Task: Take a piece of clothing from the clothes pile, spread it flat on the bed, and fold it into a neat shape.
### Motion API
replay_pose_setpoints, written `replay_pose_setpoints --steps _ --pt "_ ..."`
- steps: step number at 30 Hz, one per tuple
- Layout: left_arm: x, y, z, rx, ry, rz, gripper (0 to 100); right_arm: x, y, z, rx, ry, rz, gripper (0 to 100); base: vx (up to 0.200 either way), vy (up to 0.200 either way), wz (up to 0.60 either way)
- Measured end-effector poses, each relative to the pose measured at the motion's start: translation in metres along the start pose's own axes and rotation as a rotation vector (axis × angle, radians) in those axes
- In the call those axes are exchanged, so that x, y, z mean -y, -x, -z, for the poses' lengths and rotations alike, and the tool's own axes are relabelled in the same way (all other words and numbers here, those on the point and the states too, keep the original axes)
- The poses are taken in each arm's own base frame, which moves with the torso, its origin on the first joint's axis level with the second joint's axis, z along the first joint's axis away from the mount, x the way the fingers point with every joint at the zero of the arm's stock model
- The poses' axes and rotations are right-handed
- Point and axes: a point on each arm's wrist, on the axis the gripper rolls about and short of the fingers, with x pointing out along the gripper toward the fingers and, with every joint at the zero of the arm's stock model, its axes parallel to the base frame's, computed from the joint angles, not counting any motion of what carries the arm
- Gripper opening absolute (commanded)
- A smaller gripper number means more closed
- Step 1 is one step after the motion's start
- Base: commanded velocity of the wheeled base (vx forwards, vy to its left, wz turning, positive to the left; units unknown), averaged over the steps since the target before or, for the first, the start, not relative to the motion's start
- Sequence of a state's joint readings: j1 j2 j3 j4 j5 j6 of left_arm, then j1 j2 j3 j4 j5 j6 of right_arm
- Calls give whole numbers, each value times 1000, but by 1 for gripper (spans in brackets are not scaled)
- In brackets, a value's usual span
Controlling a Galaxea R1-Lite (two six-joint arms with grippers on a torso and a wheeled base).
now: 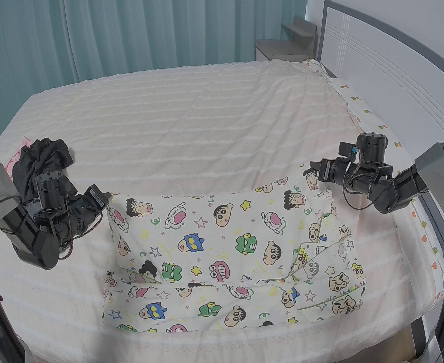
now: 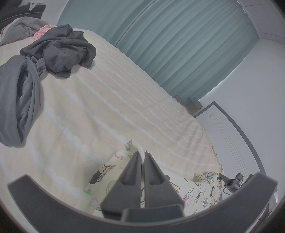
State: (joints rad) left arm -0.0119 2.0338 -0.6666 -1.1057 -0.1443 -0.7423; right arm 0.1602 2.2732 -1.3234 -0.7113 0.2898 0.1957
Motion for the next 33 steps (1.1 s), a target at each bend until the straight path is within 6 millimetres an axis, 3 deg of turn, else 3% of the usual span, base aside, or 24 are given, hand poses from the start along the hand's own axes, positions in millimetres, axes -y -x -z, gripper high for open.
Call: replay_pose_setpoints --steps 13,33 --pt "6 4 -5 19 0 19 0 0 9 -12 26 -25 6 0 0 0 0" --pt "2 10 1 -13 -66 7 0 -4 51 2 -66 -52 -16 0 0 0 0"
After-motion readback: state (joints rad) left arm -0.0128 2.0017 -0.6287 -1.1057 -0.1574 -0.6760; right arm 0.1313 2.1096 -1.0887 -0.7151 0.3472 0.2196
